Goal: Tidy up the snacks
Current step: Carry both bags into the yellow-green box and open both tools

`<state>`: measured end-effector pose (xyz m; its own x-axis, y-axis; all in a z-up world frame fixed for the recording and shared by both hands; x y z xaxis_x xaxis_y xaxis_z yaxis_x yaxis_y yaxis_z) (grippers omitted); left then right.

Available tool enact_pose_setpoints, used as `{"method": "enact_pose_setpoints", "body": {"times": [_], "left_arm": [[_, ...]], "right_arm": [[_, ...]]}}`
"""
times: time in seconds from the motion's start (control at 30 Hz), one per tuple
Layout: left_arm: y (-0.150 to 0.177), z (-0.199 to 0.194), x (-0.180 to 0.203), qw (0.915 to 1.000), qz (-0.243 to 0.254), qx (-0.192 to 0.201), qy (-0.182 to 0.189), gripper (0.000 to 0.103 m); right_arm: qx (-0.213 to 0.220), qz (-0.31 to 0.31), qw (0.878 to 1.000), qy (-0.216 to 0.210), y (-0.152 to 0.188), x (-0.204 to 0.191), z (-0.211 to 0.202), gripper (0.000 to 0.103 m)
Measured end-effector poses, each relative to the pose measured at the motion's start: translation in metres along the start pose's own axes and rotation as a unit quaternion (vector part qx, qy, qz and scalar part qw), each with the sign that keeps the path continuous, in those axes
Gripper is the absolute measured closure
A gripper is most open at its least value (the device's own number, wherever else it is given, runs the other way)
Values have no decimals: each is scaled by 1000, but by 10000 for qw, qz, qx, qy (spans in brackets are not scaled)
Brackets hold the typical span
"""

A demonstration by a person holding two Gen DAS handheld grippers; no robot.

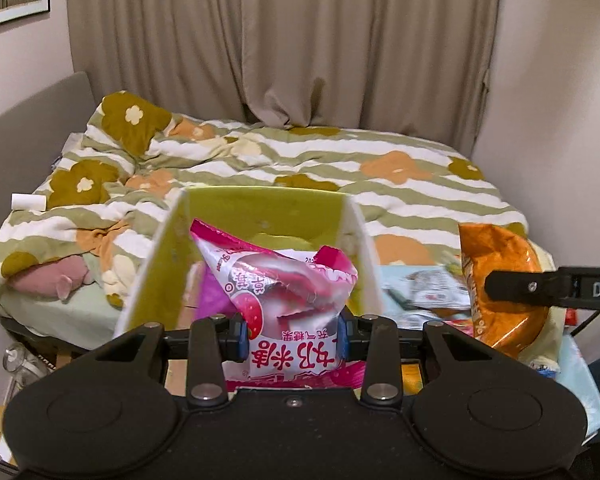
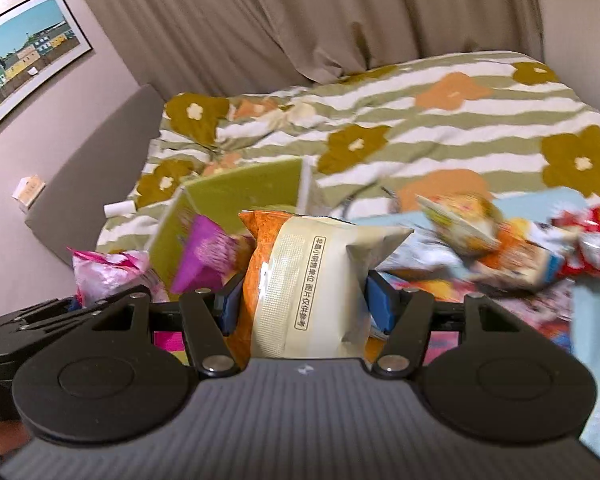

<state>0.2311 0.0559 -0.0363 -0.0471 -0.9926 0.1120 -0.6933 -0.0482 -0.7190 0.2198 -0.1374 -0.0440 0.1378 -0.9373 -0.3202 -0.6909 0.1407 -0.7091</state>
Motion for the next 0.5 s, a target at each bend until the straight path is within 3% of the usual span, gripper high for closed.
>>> {"method": "enact_pose_setpoints", "body": {"times": [0.2,0.4,0.43,0.5], "left_arm": [[-5,43,-56,9985,-49,-541,109,61],[15,85,-74,9922,269,-1168,356,60],[19,90,-74,9904,305,-1271,440,58],[26,97,-76,9881,340,-1377,590,38]], "right_arm": [[-168,-171,9997,64,-12,-49,54,26],[-481,-228,9981,321,-1,-73,100,26],[-529,-223,9977,369,2,-74,104,26],[-626,-208,9968,455,7,-76,114,26]]}}
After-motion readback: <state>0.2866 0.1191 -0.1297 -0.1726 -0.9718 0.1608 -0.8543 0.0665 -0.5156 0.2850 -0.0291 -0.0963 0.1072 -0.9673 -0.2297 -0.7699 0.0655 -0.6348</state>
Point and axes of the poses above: each gripper's, at about its wrist camera, not at the fingertips, and z roughly the way its jaws point, x to its right, y to its underside, the point moved 6 cm from there along z, roughly the way its jaws point, and after that the axes turned 6 degrees about -z, right-handed, at the moved point
